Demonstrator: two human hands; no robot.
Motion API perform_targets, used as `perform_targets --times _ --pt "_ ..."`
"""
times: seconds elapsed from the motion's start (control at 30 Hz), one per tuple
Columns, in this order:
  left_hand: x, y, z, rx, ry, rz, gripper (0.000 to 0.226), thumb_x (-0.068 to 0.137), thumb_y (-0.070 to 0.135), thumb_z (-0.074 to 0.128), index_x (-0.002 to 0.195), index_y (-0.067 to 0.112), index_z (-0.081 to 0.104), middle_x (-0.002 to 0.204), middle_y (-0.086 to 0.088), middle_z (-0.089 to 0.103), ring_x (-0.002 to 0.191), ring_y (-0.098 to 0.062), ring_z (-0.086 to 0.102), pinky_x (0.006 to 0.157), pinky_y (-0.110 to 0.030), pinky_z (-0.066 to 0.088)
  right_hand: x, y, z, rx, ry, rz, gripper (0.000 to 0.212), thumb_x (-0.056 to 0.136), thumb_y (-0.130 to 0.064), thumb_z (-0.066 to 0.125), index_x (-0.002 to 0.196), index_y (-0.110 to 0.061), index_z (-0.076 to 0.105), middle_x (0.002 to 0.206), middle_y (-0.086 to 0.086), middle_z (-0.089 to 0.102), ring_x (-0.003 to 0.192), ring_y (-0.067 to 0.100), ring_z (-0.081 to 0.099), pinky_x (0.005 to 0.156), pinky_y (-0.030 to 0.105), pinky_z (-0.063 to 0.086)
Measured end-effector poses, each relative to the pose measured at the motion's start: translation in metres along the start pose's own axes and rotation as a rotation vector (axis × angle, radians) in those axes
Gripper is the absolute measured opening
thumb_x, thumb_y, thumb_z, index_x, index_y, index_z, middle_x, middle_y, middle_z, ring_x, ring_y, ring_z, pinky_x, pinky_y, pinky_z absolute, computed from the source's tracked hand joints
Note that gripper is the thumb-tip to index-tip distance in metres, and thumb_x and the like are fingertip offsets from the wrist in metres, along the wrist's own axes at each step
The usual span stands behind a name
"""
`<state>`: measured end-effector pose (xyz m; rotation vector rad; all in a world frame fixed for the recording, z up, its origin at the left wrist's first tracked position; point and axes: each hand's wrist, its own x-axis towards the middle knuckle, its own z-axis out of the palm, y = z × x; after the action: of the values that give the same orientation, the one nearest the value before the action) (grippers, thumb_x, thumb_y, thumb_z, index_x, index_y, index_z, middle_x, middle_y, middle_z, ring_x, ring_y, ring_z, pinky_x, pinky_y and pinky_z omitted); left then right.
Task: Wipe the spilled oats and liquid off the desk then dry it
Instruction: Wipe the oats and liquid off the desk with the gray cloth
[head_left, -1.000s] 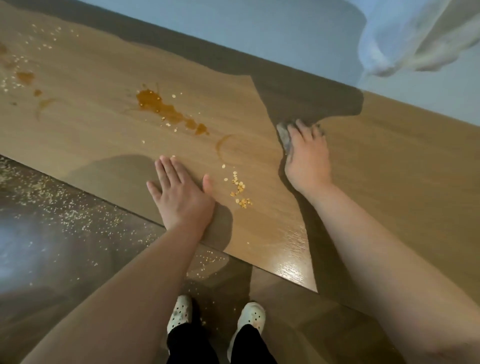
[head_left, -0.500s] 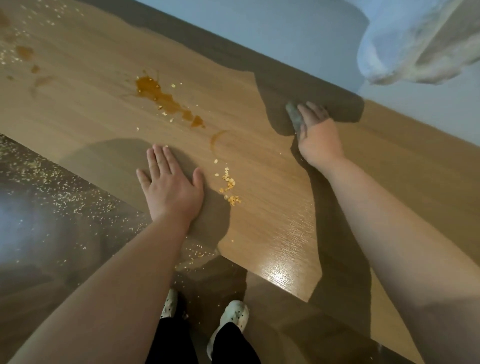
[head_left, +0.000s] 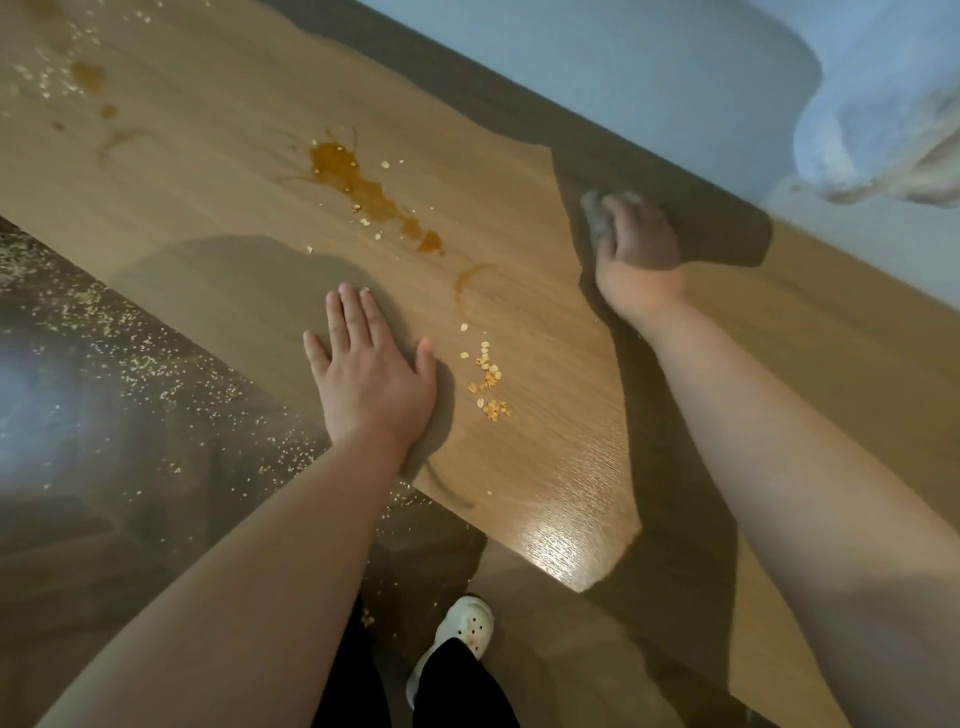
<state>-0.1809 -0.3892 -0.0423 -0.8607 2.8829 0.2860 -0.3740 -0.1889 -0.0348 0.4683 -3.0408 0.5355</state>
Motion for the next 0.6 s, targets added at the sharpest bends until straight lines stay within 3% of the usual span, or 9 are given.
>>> perform_targets --times 0.07,0.13,0.3,0.37,0.53,0.6 --pt "0.001 0.000 0.000 -0.004 -0.005 0.003 0.079 0.097 0.053 0.020 0.154 0.005 -0.006 0.164 -0.010 -0.008 0.150 -0.022 -0.012 0.121 -0.048 -0.003 -0.031 0.001 -0.005 0.043 -0.142 -0.169 0.046 0.102 -0.022 0.040 0.149 -0.018 0.038 0.158 0.004 0.029 0.146 0.026 0.021 0.120 0.037 0.014" --pt "0.001 0.000 0.002 -0.012 0.002 0.002 0.080 0.096 0.053 0.021 0.154 0.005 -0.006 0.164 -0.010 -0.008 0.150 -0.021 -0.012 0.121 -0.048 -0.003 -0.041 0.018 -0.012 0.044 -0.193 -0.197 0.048 0.104 -0.024 0.039 0.152 -0.020 0.033 0.160 0.001 0.023 0.148 0.023 0.015 0.120 0.035 0.011" --pt "0.001 -0.002 0.003 -0.008 0.013 -0.005 0.080 0.096 0.055 0.019 0.155 0.006 -0.006 0.164 -0.009 -0.007 0.150 -0.021 -0.011 0.121 -0.048 -0.003 0.028 0.032 -0.003 -0.011 0.063 0.222 0.047 0.100 -0.029 0.027 0.141 -0.012 0.042 0.151 0.013 0.037 0.139 0.035 0.032 0.115 0.051 0.024" --pt "0.001 -0.001 0.003 -0.013 0.013 -0.007 0.080 0.096 0.055 0.019 0.155 0.007 -0.005 0.164 -0.009 -0.007 0.150 -0.021 -0.011 0.121 -0.047 -0.003 0.049 0.013 0.002 0.031 0.049 0.258 0.042 0.102 -0.030 0.030 0.139 -0.015 0.045 0.150 0.010 0.038 0.139 0.034 0.031 0.114 0.051 0.024" --pt "0.000 -0.002 0.003 -0.030 0.027 -0.002 0.079 0.097 0.053 0.023 0.155 0.006 -0.004 0.164 -0.009 -0.005 0.150 -0.021 -0.010 0.121 -0.047 -0.004 0.036 -0.012 0.020 0.196 -0.244 -0.271 0.048 0.094 -0.016 0.037 0.141 -0.016 0.050 0.153 0.010 0.036 0.143 0.031 0.029 0.118 0.052 0.020" --pt "0.000 -0.002 0.003 -0.037 0.031 0.001 0.079 0.097 0.052 0.023 0.155 0.007 -0.004 0.164 -0.009 -0.005 0.150 -0.021 -0.010 0.121 -0.047 -0.004 0.035 0.007 0.006 0.127 -0.255 -0.288 0.046 0.096 -0.012 0.041 0.141 -0.017 0.050 0.154 0.008 0.036 0.144 0.029 0.028 0.119 0.052 0.018"
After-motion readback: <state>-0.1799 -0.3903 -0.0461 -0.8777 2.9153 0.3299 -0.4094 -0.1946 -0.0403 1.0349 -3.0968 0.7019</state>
